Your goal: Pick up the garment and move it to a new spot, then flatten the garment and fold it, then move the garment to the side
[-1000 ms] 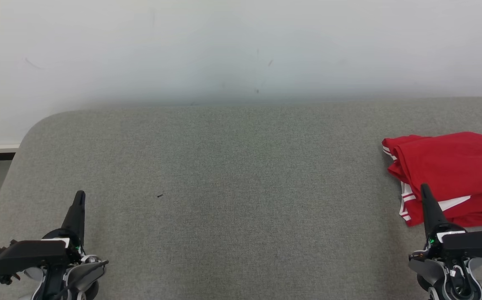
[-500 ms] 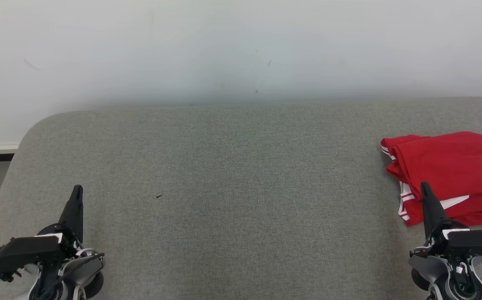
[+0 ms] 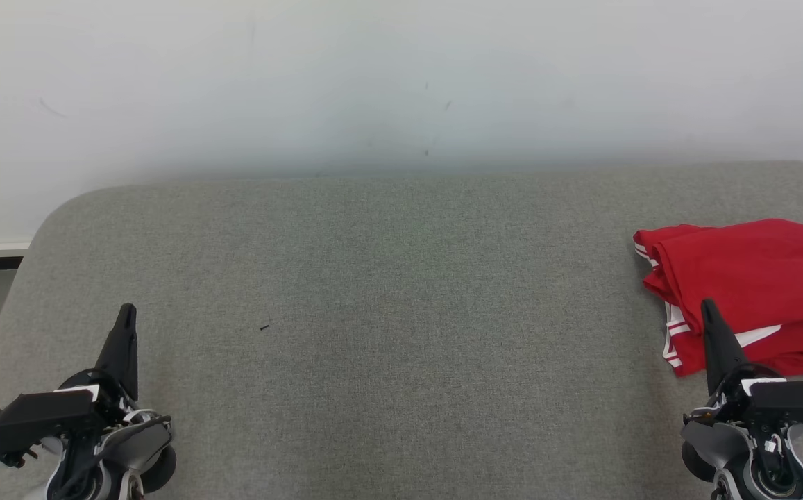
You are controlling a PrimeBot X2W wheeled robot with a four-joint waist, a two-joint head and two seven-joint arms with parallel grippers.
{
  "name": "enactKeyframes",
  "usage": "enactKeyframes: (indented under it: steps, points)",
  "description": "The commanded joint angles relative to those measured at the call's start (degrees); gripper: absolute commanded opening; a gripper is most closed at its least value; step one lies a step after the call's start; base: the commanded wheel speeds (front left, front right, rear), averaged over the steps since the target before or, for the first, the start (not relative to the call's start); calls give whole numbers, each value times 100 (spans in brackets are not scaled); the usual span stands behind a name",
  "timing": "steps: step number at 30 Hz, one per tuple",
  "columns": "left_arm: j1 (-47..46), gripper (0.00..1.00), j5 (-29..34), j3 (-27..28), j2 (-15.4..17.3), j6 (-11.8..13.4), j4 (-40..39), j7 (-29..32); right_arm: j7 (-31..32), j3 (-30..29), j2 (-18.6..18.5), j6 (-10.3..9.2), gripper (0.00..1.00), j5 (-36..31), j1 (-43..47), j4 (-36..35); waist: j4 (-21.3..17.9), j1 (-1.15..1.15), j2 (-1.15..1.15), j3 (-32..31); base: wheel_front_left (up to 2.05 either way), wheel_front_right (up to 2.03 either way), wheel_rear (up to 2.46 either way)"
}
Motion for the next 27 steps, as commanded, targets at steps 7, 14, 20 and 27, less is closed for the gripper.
enactKeyframes:
  steps: [7,14,20,27]
  points:
    - [-57,0,-54,19,11,-7,1,8,2,-19,-40,0,0,9,-35,3,0,0,0,0,0,0,0]
    - [-56,0,-54,18,11,-7,1,8,1,-18,-40,0,0,9,-34,3,0,0,0,0,0,0,0]
    - [-56,0,-55,18,11,-7,0,8,1,-18,-40,0,0,10,-34,3,0,0,0,0,0,0,0]
    - [-56,0,-55,17,11,-7,-2,7,1,-18,-40,0,0,10,-33,3,0,0,0,0,0,0,0]
